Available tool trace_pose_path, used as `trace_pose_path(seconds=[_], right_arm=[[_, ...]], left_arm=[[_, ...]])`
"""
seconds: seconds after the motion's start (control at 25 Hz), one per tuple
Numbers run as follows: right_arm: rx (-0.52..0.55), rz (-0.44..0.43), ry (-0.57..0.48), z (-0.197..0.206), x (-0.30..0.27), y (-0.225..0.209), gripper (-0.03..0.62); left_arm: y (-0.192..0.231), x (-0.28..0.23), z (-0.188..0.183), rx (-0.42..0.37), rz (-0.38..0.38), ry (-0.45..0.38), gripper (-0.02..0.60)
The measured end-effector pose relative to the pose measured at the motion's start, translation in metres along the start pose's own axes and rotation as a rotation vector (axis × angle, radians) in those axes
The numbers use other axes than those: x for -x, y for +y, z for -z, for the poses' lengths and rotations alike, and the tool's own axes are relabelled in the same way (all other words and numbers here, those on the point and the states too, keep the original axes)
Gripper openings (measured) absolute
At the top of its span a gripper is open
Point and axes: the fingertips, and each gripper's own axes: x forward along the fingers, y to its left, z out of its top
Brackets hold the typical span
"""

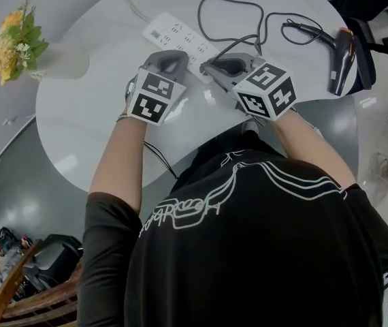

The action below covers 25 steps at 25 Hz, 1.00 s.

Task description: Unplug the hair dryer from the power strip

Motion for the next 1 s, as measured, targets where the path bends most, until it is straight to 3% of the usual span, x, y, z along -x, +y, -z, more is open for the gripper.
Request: trace_pose_path(seconds=[0.2, 0.28, 0.36, 0.56, 0.64, 1.0], right_arm=[[0.19, 0.04, 0.048, -0.001, -0.002, 0.008, 0.025], [0.218, 0.041, 0.056, -0.001, -0.002, 0.009, 0.025], [0.192, 0.031, 0.053, 0.0, -0.002, 0.008, 0.025], [-0.049, -0.008, -0.01, 0.001, 0.002, -0.001, 0.025], [-0.057, -0.007, -0.016, 0.0, 0.002, -0.001, 0.026], [0.187, 0.055, 0.049, -0.002, -0.001, 0.009, 0.025]], left_arm=[[-0.001, 0.0, -0.001, -0.008, 0.001, 0.003, 0.002], [-0.001, 0.0, 0.0, -0.011, 0.0, 0.0, 0.002], [-0.001, 0.0, 0.0, -0.015, 0.005, 0.0, 0.002], [-0.002, 0.0, 0.0, -0.031, 0.019, 0.007, 0.002], [-0.001, 0.0, 0.0, -0.024, 0.017, 0.002, 0.002], [-0.001, 0.0, -0.001, -0.03, 0.002, -0.01, 0.002]])
